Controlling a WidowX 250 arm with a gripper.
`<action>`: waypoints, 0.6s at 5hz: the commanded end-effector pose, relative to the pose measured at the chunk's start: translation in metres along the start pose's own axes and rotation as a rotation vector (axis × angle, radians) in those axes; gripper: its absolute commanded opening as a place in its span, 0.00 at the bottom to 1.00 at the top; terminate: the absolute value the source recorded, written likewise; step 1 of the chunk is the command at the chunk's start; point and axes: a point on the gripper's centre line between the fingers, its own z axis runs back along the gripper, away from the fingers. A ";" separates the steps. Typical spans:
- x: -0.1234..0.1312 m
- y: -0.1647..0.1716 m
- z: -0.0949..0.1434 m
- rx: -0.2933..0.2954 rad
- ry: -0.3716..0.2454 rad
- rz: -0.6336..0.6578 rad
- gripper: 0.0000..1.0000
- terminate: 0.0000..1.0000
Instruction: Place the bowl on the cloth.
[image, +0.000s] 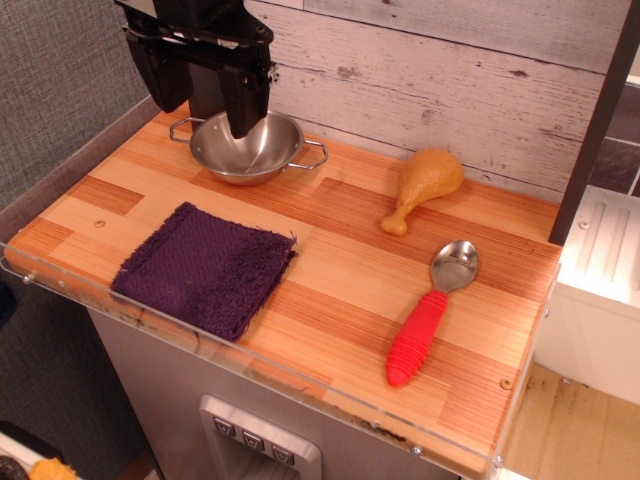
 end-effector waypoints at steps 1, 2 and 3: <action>0.000 0.000 0.000 0.000 0.000 0.000 1.00 0.00; 0.002 -0.005 -0.009 -0.030 -0.015 -0.024 1.00 0.00; 0.013 0.008 -0.020 -0.019 -0.007 -0.011 1.00 0.00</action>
